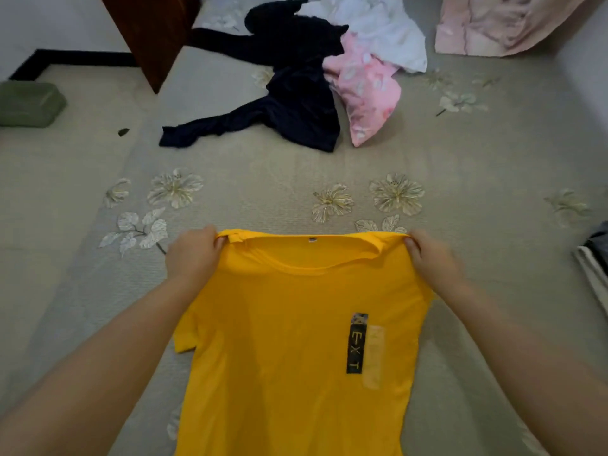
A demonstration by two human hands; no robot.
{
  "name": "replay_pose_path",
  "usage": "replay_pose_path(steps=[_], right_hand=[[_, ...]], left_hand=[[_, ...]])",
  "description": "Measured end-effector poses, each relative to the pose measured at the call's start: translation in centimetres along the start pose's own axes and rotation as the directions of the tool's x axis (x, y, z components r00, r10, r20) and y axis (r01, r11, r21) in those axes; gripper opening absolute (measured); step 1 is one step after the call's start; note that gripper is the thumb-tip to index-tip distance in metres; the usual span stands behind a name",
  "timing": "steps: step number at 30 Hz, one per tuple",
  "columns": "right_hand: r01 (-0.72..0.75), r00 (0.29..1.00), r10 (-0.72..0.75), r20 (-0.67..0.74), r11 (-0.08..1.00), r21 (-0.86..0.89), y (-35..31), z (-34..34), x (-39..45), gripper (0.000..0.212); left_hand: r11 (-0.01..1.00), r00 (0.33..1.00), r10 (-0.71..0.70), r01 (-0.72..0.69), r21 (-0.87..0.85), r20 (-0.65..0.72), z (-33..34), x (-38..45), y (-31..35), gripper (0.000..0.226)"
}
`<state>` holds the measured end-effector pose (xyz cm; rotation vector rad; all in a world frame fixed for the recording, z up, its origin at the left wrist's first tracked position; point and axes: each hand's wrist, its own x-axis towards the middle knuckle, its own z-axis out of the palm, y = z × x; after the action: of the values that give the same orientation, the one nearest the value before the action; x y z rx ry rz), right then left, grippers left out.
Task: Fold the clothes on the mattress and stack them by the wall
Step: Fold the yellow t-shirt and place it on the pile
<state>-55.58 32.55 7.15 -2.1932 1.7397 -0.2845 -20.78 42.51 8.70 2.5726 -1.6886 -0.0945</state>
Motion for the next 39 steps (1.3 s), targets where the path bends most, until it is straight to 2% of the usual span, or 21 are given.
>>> replay_pose_path(steps=[3,5,7,10,12,14,15,18,22,25,26,28,32,33,36,39], right_hand=[[0.144,0.977,-0.168,-0.133,0.974,-0.173,-0.1,0.9,2.9,0.022],[0.181,0.942,-0.240,-0.233,0.952,-0.248,-0.3,1.7,4.6,0.020],[0.169,0.926,-0.245,-0.287,0.949,-0.267,-0.3,2.8,6.5,0.020],[0.086,0.925,-0.157,-0.346,0.973,-0.213,0.1,5.5,10.2,0.022],[-0.036,0.947,-0.028,-0.320,0.981,-0.190,0.1,8.0,12.7,0.020],[-0.139,0.976,0.105,-0.189,0.975,-0.175,-0.1,10.9,14.4,0.026],[-0.150,0.983,0.127,-0.133,0.972,-0.181,-0.1,12.3,14.7,0.033],[-0.098,0.995,0.095,-0.025,0.978,-0.182,-0.3,15.5,13.4,0.039],[0.052,0.998,-0.054,-0.009,0.981,-0.188,-1.2,18.3,10.6,0.048],[-0.138,0.989,0.142,0.033,0.984,-0.117,-1.0,18.6,12.1,0.056],[-0.189,0.981,0.192,0.023,0.976,-0.110,-0.6,18.7,13.1,0.052],[-0.194,0.979,0.201,0.042,0.971,-0.143,0.2,18.5,15.2,0.040],[-0.001,0.972,0.042,0.231,0.984,-0.175,0.9,17.4,18.3,0.020],[0.017,0.977,0.019,0.211,0.986,-0.168,1.2,17.1,18.6,0.018],[-0.063,0.998,0.063,-0.008,0.987,-0.147,1.8,16.5,19.6,0.017],[-0.127,0.992,0.116,-0.058,0.961,-0.245,1.9,17.2,20.3,0.021]], left_hand=[[1.000,0.999,0.014,-0.013,0.012,-0.052,1.7,2.8,-0.2,0.029],[1.000,0.998,0.004,-0.005,-0.012,-0.062,2.9,4.9,-0.2,0.030],[1.000,0.997,0.020,-0.021,-0.011,-0.078,4.2,7.2,-0.3,0.031],[1.000,0.994,0.024,-0.025,-0.010,-0.111,6.5,10.9,-0.3,0.030],[1.000,0.996,-0.008,0.006,-0.027,-0.085,8.5,13.5,0.2,0.029],[0.997,0.998,-0.057,0.058,-0.052,0.002,10.9,15.1,0.8,0.030],[0.995,0.996,-0.074,0.077,-0.062,0.055,12.2,15.4,1.1,0.034],[0.996,0.988,-0.021,0.033,-0.078,0.151,15.8,14.3,1.5,0.053],[0.996,0.985,0.057,-0.044,-0.083,0.165,19.2,11.9,1.1,0.058],[0.989,0.994,0.040,-0.024,-0.149,0.106,20.1,12.5,0.3,0.057],[0.986,0.996,0.037,-0.022,-0.167,0.085,20.1,13.0,0.1,0.059],[0.981,0.999,0.021,-0.011,-0.195,0.050,20.1,14.4,-0.2,0.053],[0.988,0.995,0.057,-0.044,-0.150,0.084,20.4,17.2,-0.5,0.027],[0.979,0.996,0.069,-0.055,-0.195,0.065,20.4,17.7,-0.6,0.023],[0.946,0.997,0.035,-0.054,-0.320,-0.065,20.0,18.9,-0.3,0.019],[0.960,0.998,0.024,-0.041,-0.277,-0.063,20.3,20.2,0.8,0.022]])
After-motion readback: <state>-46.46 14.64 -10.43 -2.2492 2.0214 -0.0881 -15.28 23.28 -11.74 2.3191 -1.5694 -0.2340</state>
